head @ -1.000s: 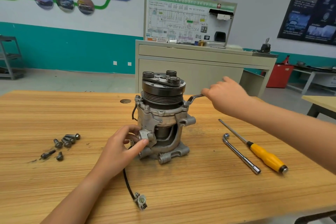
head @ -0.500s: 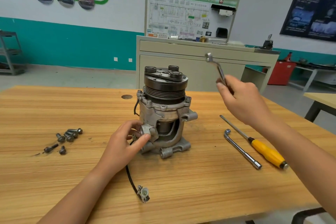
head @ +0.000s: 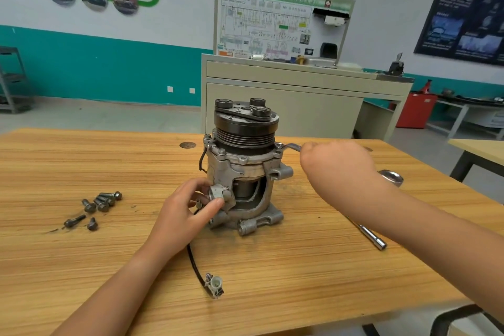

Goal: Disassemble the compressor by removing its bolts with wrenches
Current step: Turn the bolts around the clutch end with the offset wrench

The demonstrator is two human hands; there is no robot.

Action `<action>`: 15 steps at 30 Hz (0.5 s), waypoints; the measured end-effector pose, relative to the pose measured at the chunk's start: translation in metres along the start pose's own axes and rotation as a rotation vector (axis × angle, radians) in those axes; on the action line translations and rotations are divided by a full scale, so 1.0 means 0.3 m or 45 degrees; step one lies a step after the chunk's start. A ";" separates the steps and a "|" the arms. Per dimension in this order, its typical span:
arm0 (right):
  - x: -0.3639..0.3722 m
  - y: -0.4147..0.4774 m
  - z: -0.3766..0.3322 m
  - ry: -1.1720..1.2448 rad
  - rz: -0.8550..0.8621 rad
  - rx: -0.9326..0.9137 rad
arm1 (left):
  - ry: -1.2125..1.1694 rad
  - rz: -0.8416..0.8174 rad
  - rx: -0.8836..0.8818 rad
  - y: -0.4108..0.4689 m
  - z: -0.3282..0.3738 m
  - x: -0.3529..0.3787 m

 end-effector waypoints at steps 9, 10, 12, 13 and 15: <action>0.055 0.085 0.122 -0.166 0.025 -0.016 | -0.006 0.005 0.004 0.005 -0.011 0.003; 0.064 0.122 0.138 -0.172 0.033 -0.019 | -0.015 0.003 -0.002 0.006 -0.014 0.005; 0.083 0.196 0.146 -0.101 0.110 -0.049 | -0.041 -0.003 -0.004 0.004 -0.017 0.007; 0.089 0.226 0.140 -0.042 0.189 -0.079 | -0.048 -0.003 -0.001 0.004 -0.016 0.007; 0.073 0.257 0.107 0.062 0.473 -0.199 | -0.030 -0.001 0.017 0.004 -0.013 0.008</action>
Point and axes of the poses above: each hand's wrist, its own y-axis towards the middle knuckle, its own x-axis out of the palm, z = x × y, the point moved 9 cm from there along y, towards the middle knuckle, and after that the axes turned 11 degrees about -x, right-handed, at the moved point
